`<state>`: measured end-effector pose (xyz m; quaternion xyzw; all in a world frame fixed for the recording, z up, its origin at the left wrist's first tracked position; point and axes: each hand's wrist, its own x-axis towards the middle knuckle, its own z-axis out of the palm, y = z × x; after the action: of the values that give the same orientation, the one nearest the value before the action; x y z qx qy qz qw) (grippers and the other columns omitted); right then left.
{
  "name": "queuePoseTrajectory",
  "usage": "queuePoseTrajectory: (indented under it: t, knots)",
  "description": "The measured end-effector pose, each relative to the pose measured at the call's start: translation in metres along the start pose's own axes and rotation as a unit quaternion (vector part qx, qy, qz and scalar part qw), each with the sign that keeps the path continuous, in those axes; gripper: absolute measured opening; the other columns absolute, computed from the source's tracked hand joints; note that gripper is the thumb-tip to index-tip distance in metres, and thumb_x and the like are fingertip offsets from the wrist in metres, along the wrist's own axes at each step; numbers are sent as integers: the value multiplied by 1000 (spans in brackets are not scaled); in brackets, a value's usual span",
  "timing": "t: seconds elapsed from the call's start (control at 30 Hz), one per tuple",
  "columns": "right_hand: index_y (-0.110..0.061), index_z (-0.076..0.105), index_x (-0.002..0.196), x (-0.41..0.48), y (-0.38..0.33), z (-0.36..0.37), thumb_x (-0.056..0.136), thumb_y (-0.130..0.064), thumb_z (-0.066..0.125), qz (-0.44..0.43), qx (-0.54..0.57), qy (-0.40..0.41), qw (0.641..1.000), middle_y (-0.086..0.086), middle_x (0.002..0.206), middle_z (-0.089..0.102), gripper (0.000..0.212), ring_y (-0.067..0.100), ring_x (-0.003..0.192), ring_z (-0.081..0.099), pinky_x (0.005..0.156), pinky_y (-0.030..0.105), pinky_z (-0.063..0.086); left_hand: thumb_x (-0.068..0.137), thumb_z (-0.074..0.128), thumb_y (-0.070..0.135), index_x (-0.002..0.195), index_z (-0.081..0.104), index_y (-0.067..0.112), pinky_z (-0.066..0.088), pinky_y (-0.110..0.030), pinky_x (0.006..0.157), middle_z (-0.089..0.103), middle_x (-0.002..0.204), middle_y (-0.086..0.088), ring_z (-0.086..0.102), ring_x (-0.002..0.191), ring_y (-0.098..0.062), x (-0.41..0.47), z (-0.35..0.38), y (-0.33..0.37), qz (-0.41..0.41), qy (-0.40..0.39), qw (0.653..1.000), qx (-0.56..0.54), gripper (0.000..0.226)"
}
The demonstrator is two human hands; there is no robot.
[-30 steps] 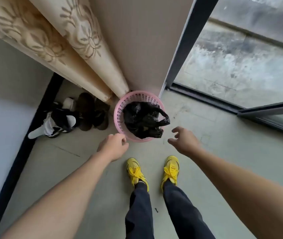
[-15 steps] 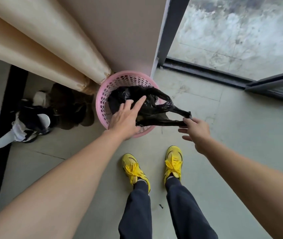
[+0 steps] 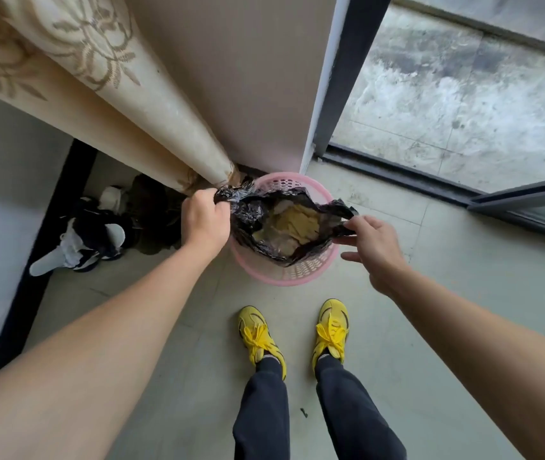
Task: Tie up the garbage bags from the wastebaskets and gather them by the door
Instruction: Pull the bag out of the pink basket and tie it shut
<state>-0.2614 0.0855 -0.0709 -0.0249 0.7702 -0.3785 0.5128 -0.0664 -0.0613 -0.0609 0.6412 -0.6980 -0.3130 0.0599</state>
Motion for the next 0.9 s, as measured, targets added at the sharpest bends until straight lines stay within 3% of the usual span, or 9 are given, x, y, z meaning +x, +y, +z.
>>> queuePoseTrajectory:
  t: [0.07, 0.17, 0.27, 0.43, 0.5, 0.73, 0.83, 0.9]
  knots:
    - [-5, 63, 93, -13, -24, 4, 94, -10, 47, -22, -10, -16, 1000, 8, 89, 72, 17, 15, 72, 69, 56, 27, 50, 76, 43, 7, 54, 21, 13, 13, -36, 59, 23, 51, -4, 25, 63, -29, -10, -25, 5, 5, 15, 1000, 0, 32]
    - [4, 65, 101, -33, -54, 6, 93, -12, 49, -45, -38, -36, 998, 14, 92, 72, 25, 17, 72, 68, 55, 28, 46, 72, 42, 12, 58, 26, 10, 16, -37, 57, 23, 54, -5, 20, 63, -25, -30, -50, 14, -8, 34, 998, -45, 22]
    - [10, 65, 103, -50, -72, 3, 91, -16, 53, -63, -63, -35, 995, 18, 95, 74, 31, 19, 74, 70, 55, 29, 46, 78, 51, 3, 56, 24, 11, 18, -35, 50, 22, 52, -3, 16, 59, -22, -48, -66, 27, -36, 48, 995, -85, 35]
    - [2, 70, 89, -72, -86, -4, 83, -26, 55, -86, -134, -7, 987, 15, 86, 75, 32, 34, 81, 71, 62, 39, 51, 77, 57, 15, 55, 34, 2, 20, -29, 50, 27, 49, -1, 23, 52, -19, -70, -87, 40, -110, 45, 979, -167, 34]
    - [2, 69, 91, -78, -88, -7, 85, -23, 56, -62, -145, -17, 987, 18, 91, 74, 29, 32, 79, 69, 64, 39, 53, 74, 57, 17, 57, 42, -5, 20, -29, 51, 28, 48, -1, 25, 51, -19, -79, -91, 41, -121, 21, 977, -177, 31]
    - [-1, 66, 98, -76, -86, -9, 93, -17, 55, -52, -125, -28, 990, 9, 91, 67, 21, 24, 88, 67, 66, 36, 52, 78, 61, 17, 60, 50, 9, 24, -27, 52, 36, 53, 0, 31, 54, -17, -88, -87, 50, -176, 14, 946, -271, 23]
    - [3, 66, 93, -72, -84, -6, 88, -22, 58, -76, -137, -5, 988, 11, 86, 63, 27, 23, 81, 62, 67, 39, 52, 78, 61, 18, 61, 45, 9, 22, -26, 49, 32, 51, 2, 27, 50, -16, -83, -88, 54, -179, 44, 940, -288, 25]
    - [6, 63, 86, -77, -85, -3, 83, -29, 58, -113, -158, 17, 981, 9, 73, 55, 35, 22, 69, 53, 61, 39, 46, 78, 60, 19, 53, 31, 11, 21, -28, 49, 27, 45, 5, 24, 50, -17, -80, -97, 51, -172, 92, 940, -279, 38]
